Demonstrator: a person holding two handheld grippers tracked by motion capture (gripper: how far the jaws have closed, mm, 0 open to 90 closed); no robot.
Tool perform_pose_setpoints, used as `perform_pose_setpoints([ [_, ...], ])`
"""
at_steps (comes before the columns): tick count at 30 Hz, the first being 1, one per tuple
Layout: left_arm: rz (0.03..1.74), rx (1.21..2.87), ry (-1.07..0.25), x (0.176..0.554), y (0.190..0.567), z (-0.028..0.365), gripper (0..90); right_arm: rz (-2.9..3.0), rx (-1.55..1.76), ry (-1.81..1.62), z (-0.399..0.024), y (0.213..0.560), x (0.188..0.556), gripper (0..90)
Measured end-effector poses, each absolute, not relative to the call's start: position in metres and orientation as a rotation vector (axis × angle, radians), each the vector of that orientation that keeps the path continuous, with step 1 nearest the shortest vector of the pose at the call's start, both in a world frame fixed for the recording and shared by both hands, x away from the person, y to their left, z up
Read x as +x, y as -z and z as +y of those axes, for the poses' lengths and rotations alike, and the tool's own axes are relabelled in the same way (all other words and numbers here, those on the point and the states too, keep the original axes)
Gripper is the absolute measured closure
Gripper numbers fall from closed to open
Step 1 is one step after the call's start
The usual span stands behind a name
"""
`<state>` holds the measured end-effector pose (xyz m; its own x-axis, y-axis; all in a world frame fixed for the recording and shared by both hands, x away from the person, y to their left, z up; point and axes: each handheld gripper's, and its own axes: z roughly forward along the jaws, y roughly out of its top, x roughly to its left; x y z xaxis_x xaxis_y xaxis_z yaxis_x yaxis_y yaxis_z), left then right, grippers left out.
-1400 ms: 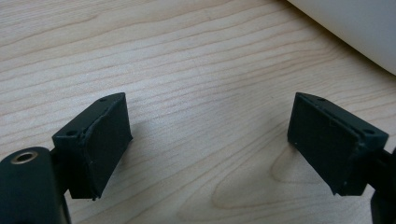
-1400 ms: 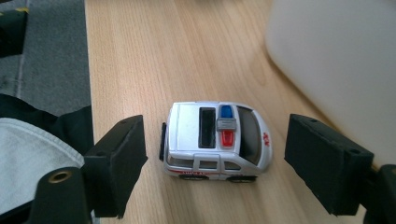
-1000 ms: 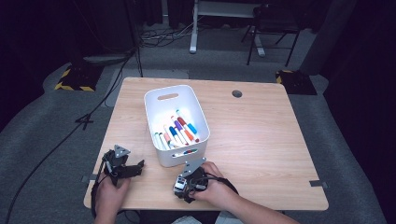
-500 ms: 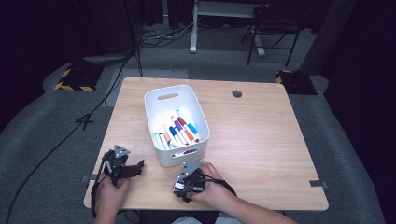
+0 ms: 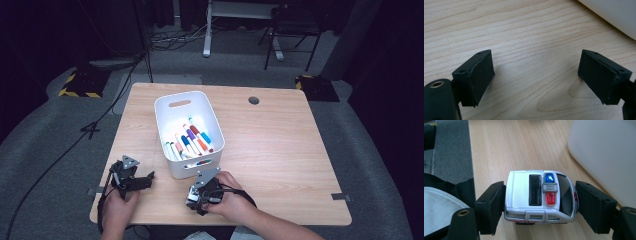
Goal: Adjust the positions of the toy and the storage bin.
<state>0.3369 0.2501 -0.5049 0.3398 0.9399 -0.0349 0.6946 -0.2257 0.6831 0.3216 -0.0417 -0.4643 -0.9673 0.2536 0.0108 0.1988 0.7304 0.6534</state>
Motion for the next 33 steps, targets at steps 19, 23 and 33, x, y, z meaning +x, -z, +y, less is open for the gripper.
perform_pose_setpoints([
  [19,1.427,1.998,-0.523,0.337,0.505,0.250,13.7,2.840,0.368,-1.175,-0.056,0.396,0.327,26.6],
  [23,1.425,2.000,-0.523,0.337,0.505,0.250,13.7,2.844,0.383,-1.187,-0.061,0.386,0.331,26.7],
  [33,1.425,2.000,-0.523,0.337,0.505,0.250,13.7,2.841,0.382,-1.253,-0.067,0.354,0.339,26.6],
])
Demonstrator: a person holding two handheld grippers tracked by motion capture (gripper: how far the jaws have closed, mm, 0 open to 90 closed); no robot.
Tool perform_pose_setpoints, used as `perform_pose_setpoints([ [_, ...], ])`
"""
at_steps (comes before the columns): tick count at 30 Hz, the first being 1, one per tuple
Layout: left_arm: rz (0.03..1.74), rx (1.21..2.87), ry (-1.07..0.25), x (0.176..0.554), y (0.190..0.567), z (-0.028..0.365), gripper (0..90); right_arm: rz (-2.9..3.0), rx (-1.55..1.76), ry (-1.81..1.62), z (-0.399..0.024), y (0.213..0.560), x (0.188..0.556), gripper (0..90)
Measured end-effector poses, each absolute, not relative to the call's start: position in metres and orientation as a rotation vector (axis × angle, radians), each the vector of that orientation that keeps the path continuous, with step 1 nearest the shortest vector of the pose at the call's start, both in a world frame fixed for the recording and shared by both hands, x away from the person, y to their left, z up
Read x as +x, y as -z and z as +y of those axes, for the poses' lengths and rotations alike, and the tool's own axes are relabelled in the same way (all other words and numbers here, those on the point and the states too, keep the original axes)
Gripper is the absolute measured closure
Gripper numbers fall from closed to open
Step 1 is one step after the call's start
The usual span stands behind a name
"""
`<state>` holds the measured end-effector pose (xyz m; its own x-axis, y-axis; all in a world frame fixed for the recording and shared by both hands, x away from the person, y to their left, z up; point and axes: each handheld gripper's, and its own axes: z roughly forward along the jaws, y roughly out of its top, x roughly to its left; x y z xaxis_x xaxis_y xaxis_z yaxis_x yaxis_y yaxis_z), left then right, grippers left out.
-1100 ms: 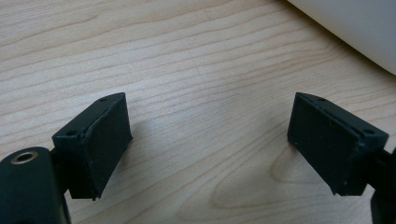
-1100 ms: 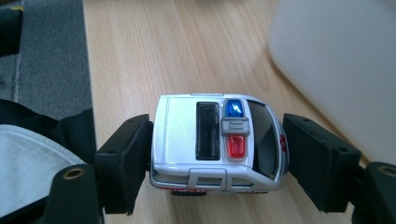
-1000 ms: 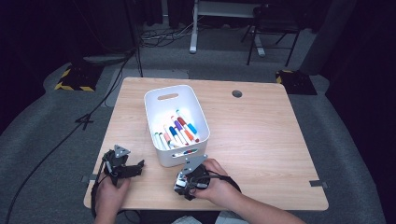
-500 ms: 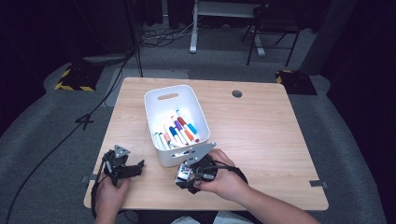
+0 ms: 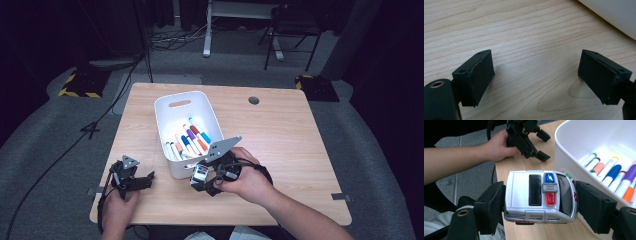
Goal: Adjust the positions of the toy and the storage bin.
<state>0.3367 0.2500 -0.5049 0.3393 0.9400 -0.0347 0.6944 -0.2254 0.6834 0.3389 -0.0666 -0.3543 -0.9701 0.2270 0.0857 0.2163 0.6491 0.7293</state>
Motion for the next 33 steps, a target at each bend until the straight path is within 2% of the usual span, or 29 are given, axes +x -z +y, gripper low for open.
perform_pose_setpoints([
  [12,1.426,2.000,-0.524,0.337,0.505,0.250,13.7,2.779,0.462,-1.261,-0.064,0.323,0.372,26.6],
  [21,1.426,2.000,-0.524,0.337,0.505,0.250,13.7,2.753,0.539,-1.212,-0.058,0.324,0.408,26.6],
  [33,1.425,2.000,-0.523,0.337,0.505,0.250,13.7,2.762,0.588,-1.109,-0.043,0.336,0.437,26.6],
])
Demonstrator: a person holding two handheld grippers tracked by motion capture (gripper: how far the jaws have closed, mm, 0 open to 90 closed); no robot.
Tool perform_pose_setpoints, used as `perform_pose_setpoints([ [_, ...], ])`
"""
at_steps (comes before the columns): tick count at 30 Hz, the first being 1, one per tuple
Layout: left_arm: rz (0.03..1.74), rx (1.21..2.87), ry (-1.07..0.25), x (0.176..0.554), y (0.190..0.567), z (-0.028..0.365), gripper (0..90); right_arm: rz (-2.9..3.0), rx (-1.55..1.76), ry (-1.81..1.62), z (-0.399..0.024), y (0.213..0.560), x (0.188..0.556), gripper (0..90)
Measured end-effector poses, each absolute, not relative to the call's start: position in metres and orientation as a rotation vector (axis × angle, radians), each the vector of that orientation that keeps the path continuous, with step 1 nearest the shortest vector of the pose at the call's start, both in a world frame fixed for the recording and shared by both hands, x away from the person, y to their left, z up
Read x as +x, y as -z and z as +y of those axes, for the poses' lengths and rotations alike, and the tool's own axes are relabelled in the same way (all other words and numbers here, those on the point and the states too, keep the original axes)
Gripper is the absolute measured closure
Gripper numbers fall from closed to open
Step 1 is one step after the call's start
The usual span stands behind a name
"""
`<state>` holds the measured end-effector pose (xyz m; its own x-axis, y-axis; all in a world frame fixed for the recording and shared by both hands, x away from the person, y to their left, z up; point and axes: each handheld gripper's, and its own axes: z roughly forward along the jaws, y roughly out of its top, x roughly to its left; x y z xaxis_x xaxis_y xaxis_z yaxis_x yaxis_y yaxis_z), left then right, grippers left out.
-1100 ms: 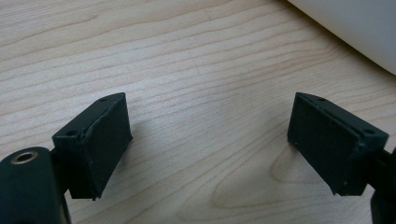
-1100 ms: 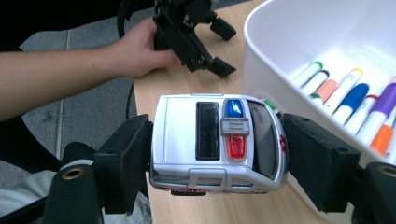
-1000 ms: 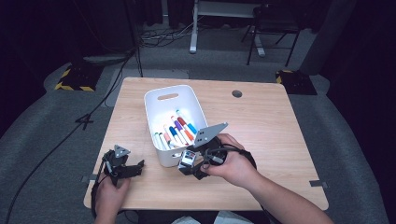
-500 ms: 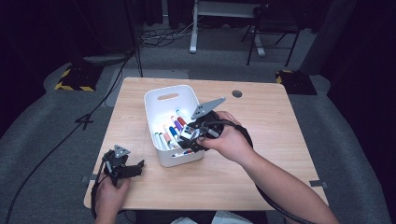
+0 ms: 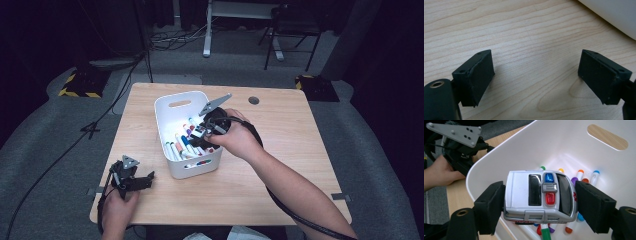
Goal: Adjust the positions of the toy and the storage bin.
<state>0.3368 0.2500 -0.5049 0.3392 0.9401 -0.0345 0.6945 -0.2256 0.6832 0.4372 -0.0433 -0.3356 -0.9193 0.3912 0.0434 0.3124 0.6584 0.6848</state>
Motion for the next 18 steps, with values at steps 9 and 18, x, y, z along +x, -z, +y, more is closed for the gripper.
perform_pose_setpoints([
  [9,1.425,2.000,-0.524,0.337,0.505,0.250,13.6,2.812,0.616,-1.005,-0.030,0.356,0.446,26.6],
  [18,1.425,2.000,-0.524,0.337,0.505,0.250,13.6,2.848,0.610,-0.936,-0.024,0.369,0.453,26.6],
])
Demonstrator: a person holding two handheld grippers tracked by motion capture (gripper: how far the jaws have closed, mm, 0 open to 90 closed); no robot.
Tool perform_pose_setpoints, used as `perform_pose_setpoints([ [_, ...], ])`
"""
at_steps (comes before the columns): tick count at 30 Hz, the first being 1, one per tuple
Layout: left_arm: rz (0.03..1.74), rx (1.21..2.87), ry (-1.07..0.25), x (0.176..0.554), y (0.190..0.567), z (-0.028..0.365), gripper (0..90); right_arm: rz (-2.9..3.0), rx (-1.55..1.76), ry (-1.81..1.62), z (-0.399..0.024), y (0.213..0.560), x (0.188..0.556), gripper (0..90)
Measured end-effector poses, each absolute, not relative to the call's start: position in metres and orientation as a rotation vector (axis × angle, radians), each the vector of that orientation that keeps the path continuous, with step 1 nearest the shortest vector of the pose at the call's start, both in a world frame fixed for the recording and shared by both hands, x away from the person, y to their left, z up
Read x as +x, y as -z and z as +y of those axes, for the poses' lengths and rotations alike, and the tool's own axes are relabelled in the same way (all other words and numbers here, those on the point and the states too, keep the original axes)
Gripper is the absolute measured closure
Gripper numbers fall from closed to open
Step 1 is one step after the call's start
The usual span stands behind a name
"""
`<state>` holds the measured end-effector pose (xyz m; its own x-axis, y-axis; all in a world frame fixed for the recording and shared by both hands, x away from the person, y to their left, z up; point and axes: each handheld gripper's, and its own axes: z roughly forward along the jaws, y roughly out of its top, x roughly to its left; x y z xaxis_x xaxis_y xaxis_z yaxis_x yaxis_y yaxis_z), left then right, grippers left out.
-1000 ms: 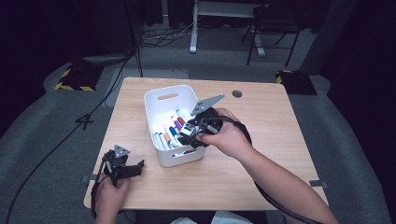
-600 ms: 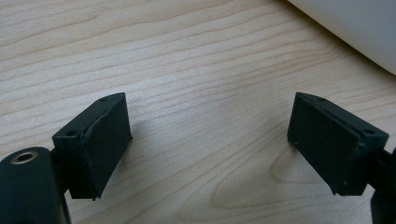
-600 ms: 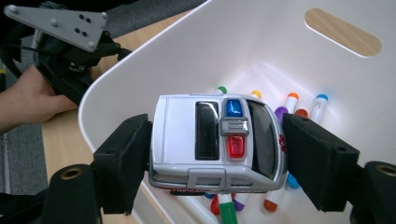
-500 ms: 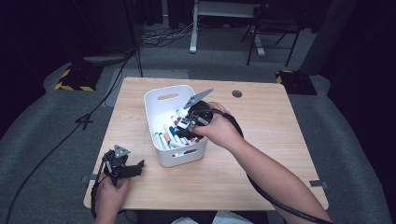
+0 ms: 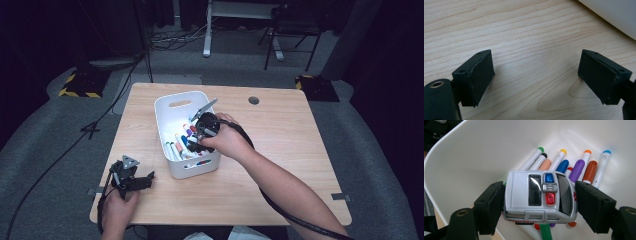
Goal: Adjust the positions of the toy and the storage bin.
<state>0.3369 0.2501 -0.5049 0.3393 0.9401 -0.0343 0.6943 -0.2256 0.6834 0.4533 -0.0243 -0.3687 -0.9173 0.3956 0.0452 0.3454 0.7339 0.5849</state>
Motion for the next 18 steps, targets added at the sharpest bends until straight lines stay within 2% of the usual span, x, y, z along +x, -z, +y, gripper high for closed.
perform_pose_setpoints([
  [18,1.425,1.998,-0.526,0.337,0.505,0.250,13.6,2.891,0.659,-0.800,-0.008,0.377,0.457,26.5],
])
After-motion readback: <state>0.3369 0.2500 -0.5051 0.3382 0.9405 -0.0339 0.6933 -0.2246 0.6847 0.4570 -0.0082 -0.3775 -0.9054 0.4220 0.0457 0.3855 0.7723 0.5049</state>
